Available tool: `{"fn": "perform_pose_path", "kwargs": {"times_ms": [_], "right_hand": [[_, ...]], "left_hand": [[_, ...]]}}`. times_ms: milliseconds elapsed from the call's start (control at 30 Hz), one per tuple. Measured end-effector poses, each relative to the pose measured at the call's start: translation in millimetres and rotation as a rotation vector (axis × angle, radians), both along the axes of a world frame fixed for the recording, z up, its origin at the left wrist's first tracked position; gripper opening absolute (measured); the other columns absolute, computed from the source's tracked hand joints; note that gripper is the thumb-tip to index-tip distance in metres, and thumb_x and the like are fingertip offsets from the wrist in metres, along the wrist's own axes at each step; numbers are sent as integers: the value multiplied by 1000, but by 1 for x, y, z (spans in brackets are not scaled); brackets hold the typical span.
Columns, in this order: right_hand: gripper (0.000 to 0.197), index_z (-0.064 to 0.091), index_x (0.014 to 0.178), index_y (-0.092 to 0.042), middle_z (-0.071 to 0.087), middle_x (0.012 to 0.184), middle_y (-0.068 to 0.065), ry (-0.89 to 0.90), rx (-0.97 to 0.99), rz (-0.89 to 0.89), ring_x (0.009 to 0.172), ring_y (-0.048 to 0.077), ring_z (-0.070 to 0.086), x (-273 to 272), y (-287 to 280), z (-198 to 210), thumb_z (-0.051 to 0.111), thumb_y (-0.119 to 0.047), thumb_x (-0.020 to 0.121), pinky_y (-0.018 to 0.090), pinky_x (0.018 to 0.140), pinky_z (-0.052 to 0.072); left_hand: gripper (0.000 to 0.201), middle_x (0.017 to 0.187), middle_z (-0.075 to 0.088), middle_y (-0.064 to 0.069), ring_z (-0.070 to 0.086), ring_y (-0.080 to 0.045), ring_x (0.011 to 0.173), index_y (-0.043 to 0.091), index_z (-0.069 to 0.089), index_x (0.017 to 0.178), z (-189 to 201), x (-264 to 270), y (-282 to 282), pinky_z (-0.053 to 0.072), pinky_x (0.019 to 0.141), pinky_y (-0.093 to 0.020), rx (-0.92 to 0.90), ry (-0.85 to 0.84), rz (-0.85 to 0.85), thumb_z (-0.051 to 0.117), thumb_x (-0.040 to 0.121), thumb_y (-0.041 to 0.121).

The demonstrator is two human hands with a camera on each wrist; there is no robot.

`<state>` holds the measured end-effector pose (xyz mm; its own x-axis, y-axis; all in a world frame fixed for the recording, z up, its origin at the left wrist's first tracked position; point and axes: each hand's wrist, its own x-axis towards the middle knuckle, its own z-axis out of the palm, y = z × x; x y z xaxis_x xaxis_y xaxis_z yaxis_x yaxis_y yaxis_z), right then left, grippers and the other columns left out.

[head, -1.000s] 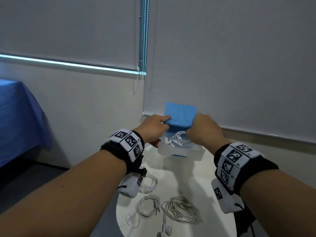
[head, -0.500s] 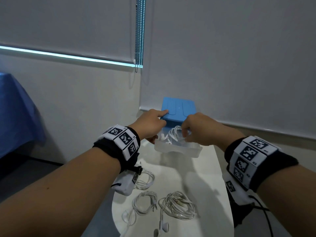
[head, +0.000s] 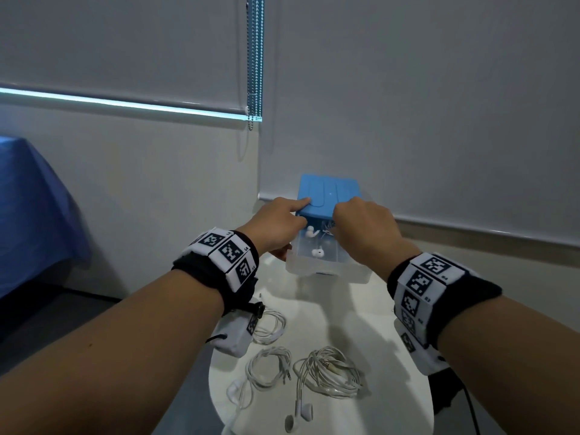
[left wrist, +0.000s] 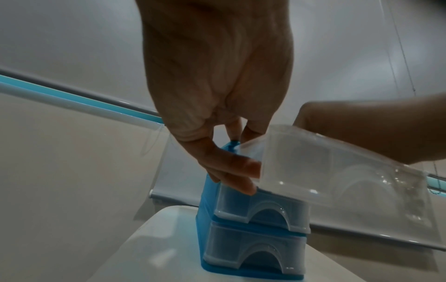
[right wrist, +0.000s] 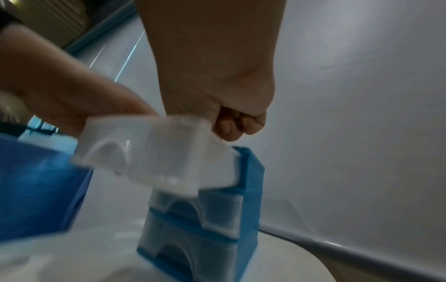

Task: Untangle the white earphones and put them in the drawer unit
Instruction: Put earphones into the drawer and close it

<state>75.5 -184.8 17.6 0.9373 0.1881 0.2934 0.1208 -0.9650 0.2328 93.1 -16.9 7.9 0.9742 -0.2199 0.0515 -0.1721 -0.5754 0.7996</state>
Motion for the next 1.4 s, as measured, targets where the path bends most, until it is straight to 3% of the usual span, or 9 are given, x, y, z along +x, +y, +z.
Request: {"fn": "perform_pose_path", "kwargs": {"times_ms": [100,233,333,433,500,633,767,1033,1400], "right_hand": [[15,63,89,-17,54,82,3,8,189,68,75,26,53,-13,-5,14,60,-29,97,31,63,36],[35,62,59,-20,52,57,-2,202,392,322,57,12,47,-53,-4,39,69,-29,91,28,53,33],[24,75,77,-16,68,61,0,603,258,370,49,7,56,-80,6,39,71,-33,93,20,58,48],[14,74,101,-16,75,67,-2,791,68,284,53,12,70,-87,11,4,73,-28,93,29,73,60],[23,70,105,-17,75,81,3,766,-86,223,64,17,72,-87,14,-24,78,-29,87,32,73,60],[31,51,75,-14,55,86,4,701,-159,220,63,21,53,-92,17,-50,78,-26,86,32,64,52],[20,67,93,-6,59,96,9,701,-83,239,70,28,59,-96,16,-53,72,-24,90,39,71,60],[20,65,91,-9,61,93,10,702,18,217,59,19,50,-107,17,-61,79,-16,78,27,52,44],[23,67,99,-7,61,100,12,662,69,253,77,31,60,-114,18,-62,76,-22,85,37,69,54]], "left_hand": [[59,111,64,-5,70,-31,77,35,43,155,-1,2,0,63,61,-34,-14,1,1,46,101,13],[60,111,63,-7,67,-25,70,36,43,156,-2,2,0,59,51,-29,-49,13,9,46,101,13],[59,127,61,-6,66,-24,73,34,42,157,-3,2,-1,59,57,-30,-32,-26,7,46,101,13],[58,133,59,-2,63,-17,73,32,43,157,-3,3,0,52,56,-17,-3,-67,9,47,102,14],[58,129,59,-2,64,-17,69,33,43,156,-3,3,0,50,49,-15,-3,-55,11,47,102,14],[59,126,55,-1,65,-18,73,35,43,156,-1,3,0,52,47,-16,10,-39,18,46,101,14],[59,128,56,-2,67,-20,76,35,43,155,-1,5,1,55,55,-21,18,-39,22,46,101,13],[58,123,61,-3,62,-18,68,32,43,156,-1,6,1,47,50,-14,43,-58,19,47,101,14],[58,133,59,-1,58,-13,74,30,41,157,-1,6,0,41,58,-18,114,-95,13,46,102,14]]}}
